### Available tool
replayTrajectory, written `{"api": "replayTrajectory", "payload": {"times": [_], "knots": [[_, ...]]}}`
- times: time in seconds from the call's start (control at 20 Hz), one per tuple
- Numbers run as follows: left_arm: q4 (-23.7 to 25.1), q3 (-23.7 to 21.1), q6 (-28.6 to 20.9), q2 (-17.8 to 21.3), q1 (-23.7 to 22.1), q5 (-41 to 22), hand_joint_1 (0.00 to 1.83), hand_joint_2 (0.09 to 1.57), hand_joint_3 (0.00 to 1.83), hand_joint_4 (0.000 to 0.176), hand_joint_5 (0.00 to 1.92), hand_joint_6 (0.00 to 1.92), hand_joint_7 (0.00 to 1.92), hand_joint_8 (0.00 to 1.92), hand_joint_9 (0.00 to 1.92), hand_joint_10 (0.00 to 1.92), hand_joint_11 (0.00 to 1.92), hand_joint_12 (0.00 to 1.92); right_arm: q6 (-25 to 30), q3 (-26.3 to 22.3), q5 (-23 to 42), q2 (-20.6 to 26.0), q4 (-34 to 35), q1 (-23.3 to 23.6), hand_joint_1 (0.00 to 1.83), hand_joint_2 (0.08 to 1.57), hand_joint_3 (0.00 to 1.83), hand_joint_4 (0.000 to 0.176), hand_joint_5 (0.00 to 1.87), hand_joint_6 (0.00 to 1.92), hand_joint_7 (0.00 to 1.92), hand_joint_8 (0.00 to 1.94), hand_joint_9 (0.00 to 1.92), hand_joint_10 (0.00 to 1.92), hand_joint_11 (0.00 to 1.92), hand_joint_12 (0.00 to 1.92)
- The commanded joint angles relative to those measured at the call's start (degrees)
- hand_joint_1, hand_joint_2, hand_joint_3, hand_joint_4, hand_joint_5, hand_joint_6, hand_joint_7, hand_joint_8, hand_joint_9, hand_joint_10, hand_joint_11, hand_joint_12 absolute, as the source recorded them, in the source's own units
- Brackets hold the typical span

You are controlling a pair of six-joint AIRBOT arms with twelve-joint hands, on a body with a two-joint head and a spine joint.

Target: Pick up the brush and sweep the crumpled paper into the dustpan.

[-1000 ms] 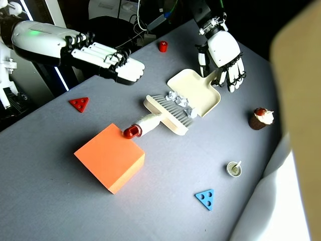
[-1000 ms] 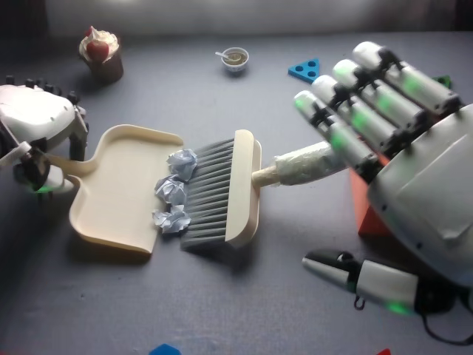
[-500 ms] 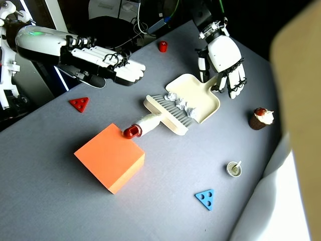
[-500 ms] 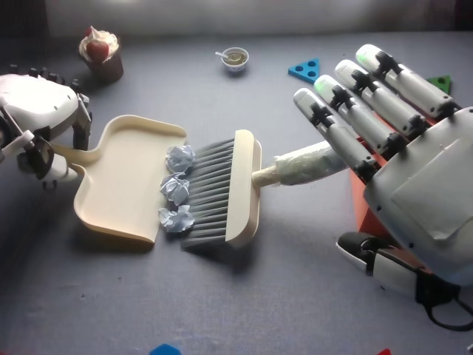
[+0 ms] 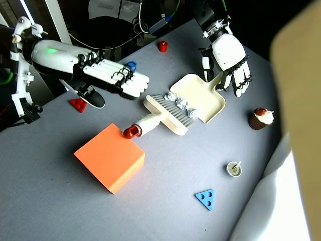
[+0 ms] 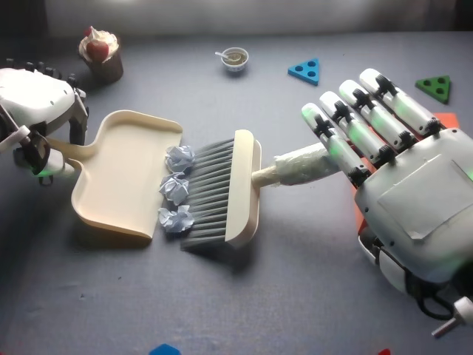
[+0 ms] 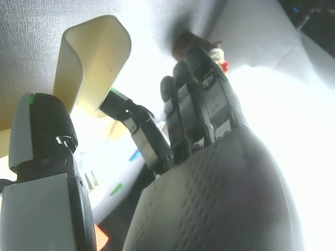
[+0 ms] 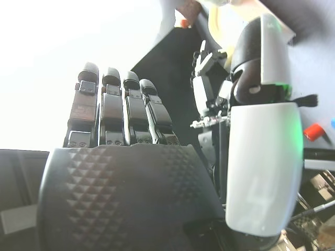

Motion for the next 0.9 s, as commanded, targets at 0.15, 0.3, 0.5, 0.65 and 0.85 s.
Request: {"api": "replayTrajectory", "payload": {"times": [0.15,0.3,0.5,0.65,0.85], "knots": [[1.94,0.02,-0.37,0.5,-0.64,-3.45,1.1,1.11,0.0,0.0,1.01,0.94,0.39,0.0,0.37,0.0,0.23,0.47,-0.08,2.33,-6.91,-2.92,-3.6,0.62,1.02,0.98,0.01,0.0,0.02,0.0,0.1,0.01,0.11,0.0,0.16,0.03],[1.96,-0.14,-0.37,0.5,-0.5,-2.4,1.11,1.1,0.0,0.0,1.01,0.93,0.43,0.01,0.37,0.01,0.23,0.46,-0.08,4.18,-6.93,-5.62,-3.39,1.3,0.97,0.98,0.0,0.0,0.0,0.0,0.07,0.0,0.09,0.0,0.14,0.02],[2.06,-0.2,-0.37,0.79,-0.3,-1.94,1.11,1.1,0.0,0.0,1.01,0.93,0.43,0.01,0.38,0.01,0.25,0.46,-0.09,6.31,-6.92,-8.76,-3.27,1.96,0.97,0.97,0.0,0.0,0.0,0.0,0.06,0.01,0.08,0.0,0.13,0.01],[2.91,-0.3,-0.39,1.32,-0.31,-1.48,1.1,1.11,0.0,0.0,1.0,0.94,0.41,0.0,0.34,0.0,0.21,0.44,-0.09,9.19,-6.65,-11.72,-1.54,2.99,0.93,0.98,0.0,0.0,0.0,0.0,0.05,0.0,0.08,0.0,0.12,0.01],[3.04,-0.66,-0.4,1.56,-0.32,-1.62,1.1,1.11,0.0,0.0,1.0,0.94,0.43,0.01,0.35,0.01,0.21,0.44,-0.12,14.06,-6.19,-15.65,0.22,4.25,0.96,0.98,0.0,0.0,0.0,0.0,0.06,0.0,0.07,0.0,0.11,0.0]]}}
